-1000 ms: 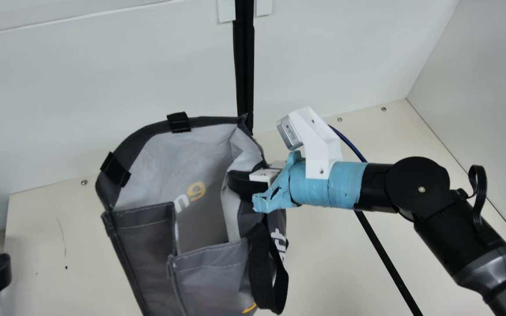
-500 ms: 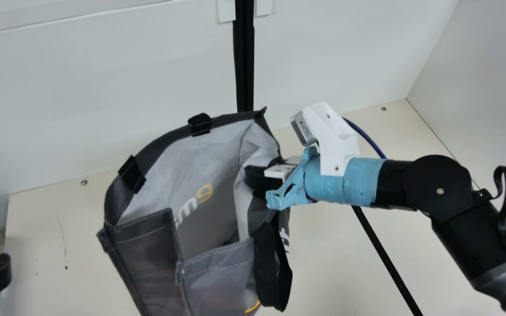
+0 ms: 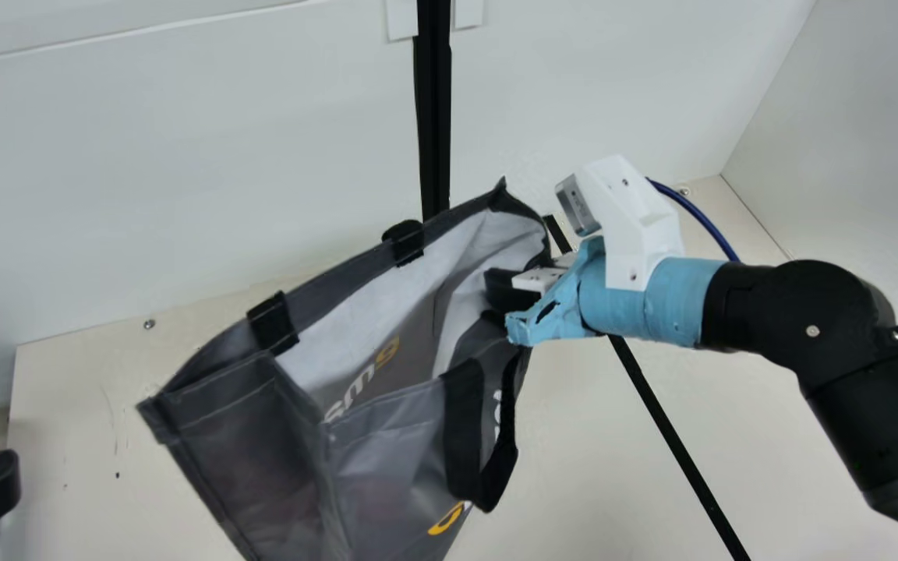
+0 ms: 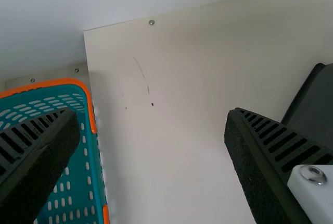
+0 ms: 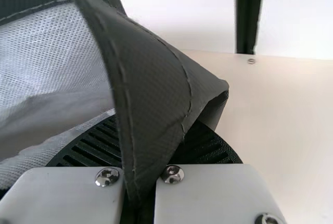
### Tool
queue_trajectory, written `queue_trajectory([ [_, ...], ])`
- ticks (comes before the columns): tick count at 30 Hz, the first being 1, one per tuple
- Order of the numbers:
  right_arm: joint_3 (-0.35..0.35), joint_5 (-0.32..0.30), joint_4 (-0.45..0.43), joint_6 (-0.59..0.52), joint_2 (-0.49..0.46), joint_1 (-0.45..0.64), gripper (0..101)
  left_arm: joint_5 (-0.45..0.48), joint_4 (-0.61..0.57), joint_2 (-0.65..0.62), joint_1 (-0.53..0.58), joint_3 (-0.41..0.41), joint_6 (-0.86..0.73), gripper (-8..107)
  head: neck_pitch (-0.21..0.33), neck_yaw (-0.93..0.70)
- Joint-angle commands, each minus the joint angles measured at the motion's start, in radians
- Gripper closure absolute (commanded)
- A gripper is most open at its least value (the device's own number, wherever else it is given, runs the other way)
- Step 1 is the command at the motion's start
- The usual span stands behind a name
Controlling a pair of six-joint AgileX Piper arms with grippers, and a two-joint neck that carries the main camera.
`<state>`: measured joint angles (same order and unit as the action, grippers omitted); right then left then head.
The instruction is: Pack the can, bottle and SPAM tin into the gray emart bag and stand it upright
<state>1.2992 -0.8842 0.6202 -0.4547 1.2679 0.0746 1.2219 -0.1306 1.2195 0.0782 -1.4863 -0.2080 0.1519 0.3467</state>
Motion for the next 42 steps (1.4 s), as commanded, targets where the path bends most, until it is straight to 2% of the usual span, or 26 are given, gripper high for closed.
queue_trajectory([
  [1,0.01,0.003,-0.026,0.013,-0.001,0.008,101,0.0,0.0,0.0,0.0,0.0,0.0,9,0.023,0.002],
  [15,0.083,-0.031,-0.149,0.07,-0.006,0.129,101,0.0,0.0,0.0,0.0,0.0,0.0,9,0.023,0.002],
  [23,0.125,-0.061,-0.185,0.066,-0.004,0.231,101,0.0,0.0,0.0,0.0,0.0,0.0,9,0.023,0.002],
  [33,0.159,-0.108,-0.181,0.008,0.005,0.374,101,0.0,0.0,0.0,0.0,0.0,0.0,9,0.023,0.002],
  [42,0.195,-0.149,-0.181,-0.094,0.031,0.528,101,0.0,0.0,0.0,0.0,0.0,0.0,9,0.023,0.002],
])
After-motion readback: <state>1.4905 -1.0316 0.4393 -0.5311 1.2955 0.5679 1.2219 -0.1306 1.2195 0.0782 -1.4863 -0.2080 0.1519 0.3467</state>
